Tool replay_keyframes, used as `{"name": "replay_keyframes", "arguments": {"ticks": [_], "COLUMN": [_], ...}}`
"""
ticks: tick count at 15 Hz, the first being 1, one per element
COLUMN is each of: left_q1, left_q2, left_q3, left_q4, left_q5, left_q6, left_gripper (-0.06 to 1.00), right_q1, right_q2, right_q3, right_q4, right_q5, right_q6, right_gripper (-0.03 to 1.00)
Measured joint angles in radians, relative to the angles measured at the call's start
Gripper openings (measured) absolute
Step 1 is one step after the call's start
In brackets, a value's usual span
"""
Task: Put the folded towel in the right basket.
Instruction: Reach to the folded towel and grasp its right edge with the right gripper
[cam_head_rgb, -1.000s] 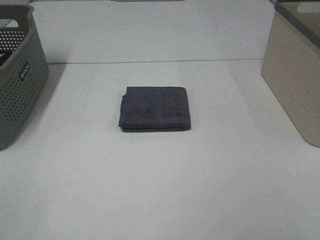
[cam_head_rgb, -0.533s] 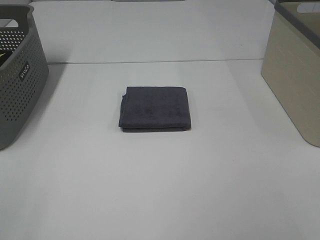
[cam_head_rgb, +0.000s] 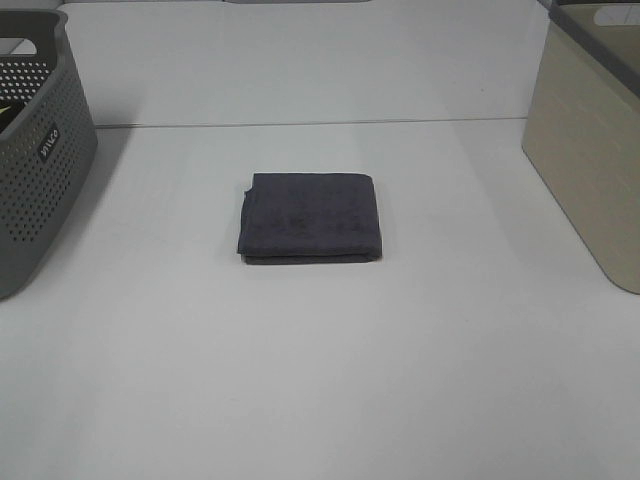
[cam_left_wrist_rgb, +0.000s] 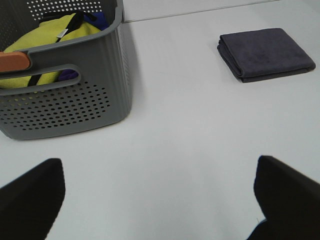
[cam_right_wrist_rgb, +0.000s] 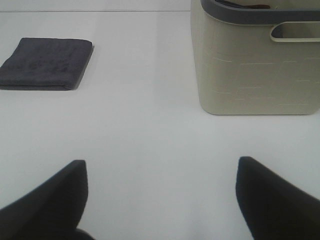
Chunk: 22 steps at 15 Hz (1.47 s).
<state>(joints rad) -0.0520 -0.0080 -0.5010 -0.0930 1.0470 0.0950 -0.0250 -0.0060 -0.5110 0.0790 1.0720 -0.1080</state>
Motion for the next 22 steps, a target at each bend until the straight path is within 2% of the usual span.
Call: {"name": "replay_keyframes", "arguments": {"ticks": [22], "left_q1": [0.0], "left_q2": [0.0], "left_q3": [0.0], "left_q4": [0.0], "left_q5": [0.0], "left_q6": [0.0], "left_gripper": [0.98], "right_q1": [0.0], "right_q2": [0.0], "right_q3": [0.0], "right_q4": [0.0], "right_q5": [0.0], "right_q6": [0.0], "right_gripper": [0.77]}}
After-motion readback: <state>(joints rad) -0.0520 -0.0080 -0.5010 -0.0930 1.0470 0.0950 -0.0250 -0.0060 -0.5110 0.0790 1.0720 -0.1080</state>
